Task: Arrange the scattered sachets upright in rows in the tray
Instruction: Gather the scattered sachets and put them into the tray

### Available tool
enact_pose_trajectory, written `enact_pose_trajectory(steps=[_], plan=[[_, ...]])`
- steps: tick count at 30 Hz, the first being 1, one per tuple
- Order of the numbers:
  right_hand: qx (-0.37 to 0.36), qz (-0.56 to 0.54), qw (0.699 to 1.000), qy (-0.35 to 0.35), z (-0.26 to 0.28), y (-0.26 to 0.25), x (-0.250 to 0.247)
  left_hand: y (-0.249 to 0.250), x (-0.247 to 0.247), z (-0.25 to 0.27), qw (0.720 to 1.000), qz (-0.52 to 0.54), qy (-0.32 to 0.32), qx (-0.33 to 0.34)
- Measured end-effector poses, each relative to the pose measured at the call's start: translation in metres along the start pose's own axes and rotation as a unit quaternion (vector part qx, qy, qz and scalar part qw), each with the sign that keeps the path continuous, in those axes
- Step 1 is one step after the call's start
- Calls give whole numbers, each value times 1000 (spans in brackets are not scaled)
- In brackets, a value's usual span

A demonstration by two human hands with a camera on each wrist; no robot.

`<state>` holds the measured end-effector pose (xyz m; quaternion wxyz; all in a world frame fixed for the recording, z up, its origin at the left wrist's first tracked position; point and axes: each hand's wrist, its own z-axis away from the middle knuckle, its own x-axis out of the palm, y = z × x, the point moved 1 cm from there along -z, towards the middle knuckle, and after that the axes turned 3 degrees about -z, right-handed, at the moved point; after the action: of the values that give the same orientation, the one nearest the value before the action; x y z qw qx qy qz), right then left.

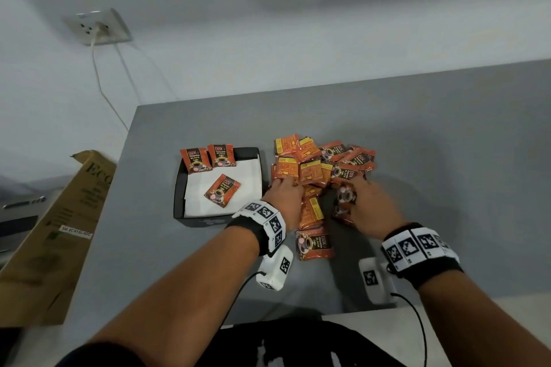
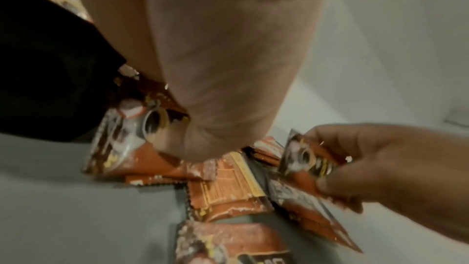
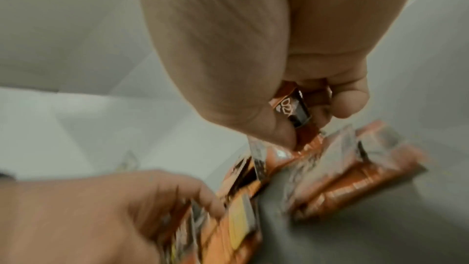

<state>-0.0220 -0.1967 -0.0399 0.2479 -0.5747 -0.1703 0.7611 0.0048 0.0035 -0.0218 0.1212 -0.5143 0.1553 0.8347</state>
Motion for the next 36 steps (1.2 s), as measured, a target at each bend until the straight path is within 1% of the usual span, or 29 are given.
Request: enact_pose_trajectory(steps=[2, 5, 7, 10, 12, 13, 15, 18, 20, 22, 24, 27, 29, 33, 35, 36], plan=[[-20, -34, 999, 5, -2, -1, -10, 0, 0, 1, 1000, -22, 12, 9], [-87, -48, 994, -38, -4, -17, -11, 3, -8, 5, 996, -64, 49, 24], [-119, -27, 990, -69, -5, -32, -3, 5, -16, 8, 993, -95, 56, 31], [-123, 16, 986, -115, -10, -46, 9, 4, -28, 15, 987, -136, 76, 48], [-124, 56, 980, -144, -11, -52, 15, 1, -35, 20, 988, -124, 75, 61], [-128, 81, 977, -150, -12, -52, 17, 0, -38, 23, 990, -106, 63, 63], [-130, 121, 973, -145, -10, -51, 19, -4, -43, 26, 996, -60, 34, 56], [-148, 130, 974, -111, -8, -48, 20, -6, -48, 29, 999, -14, -2, 37], [-168, 128, 972, -108, -8, -50, 22, -2, -49, 28, 998, -36, -25, 49], [-167, 117, 972, -119, -7, -53, 23, 4, -45, 25, 995, -71, -40, 60], [-167, 119, 971, -125, -6, -52, 22, 8, -38, 20, 993, -94, -40, 62], [-177, 139, 969, -105, -3, -52, 21, 7, -24, 10, 994, -95, -25, 45], [-175, 121, 973, -94, -2, -52, 22, 5, -18, 8, 994, -97, -18, 46], [-150, 78, 981, -101, 1, -50, 17, 3, -13, 8, 994, -92, -8, 59], [-139, 67, 981, -114, 1, -46, 7, 3, -12, 9, 994, -89, -3, 58], [-140, 52, 983, -110, 1, -44, -1, 4, -12, 9, 995, -84, -4, 55]])
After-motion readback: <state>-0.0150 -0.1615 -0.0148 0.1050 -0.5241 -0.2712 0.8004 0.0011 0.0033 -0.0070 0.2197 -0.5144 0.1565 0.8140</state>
